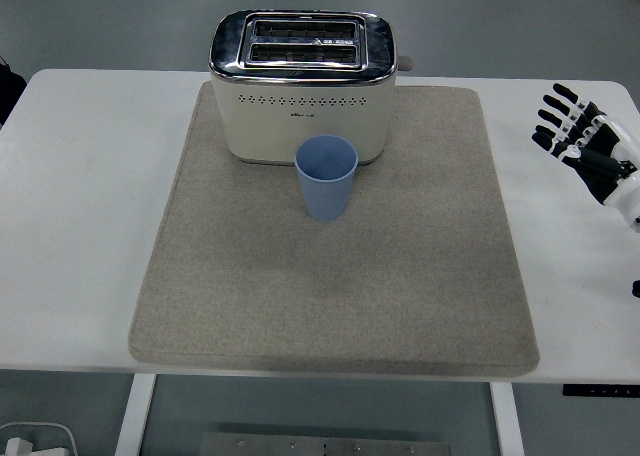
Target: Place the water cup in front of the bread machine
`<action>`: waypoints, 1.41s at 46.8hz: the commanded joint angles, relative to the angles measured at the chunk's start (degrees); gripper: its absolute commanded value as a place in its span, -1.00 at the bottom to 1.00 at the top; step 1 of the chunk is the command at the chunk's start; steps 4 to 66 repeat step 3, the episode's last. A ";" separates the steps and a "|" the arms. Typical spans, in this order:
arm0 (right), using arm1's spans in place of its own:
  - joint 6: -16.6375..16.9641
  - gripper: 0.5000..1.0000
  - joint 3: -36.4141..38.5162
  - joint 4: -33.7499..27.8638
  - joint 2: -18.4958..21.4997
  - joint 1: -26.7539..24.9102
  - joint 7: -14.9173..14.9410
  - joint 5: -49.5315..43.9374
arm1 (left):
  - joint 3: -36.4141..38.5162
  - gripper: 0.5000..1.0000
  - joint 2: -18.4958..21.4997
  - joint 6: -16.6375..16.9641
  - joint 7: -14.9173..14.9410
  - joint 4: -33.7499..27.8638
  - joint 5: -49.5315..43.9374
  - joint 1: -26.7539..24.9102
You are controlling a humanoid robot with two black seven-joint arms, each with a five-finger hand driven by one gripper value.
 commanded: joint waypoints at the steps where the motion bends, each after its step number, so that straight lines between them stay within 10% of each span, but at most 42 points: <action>1: -1.04 0.75 0.04 0.06 0.36 0.13 -1.14 0.39 | 0.00 0.99 0.00 0.00 -0.03 0.00 0.00 0.02; 66: -1.40 0.75 0.13 0.06 0.53 0.13 -1.84 0.39 | 0.00 0.99 0.00 0.00 -0.03 0.00 0.00 0.02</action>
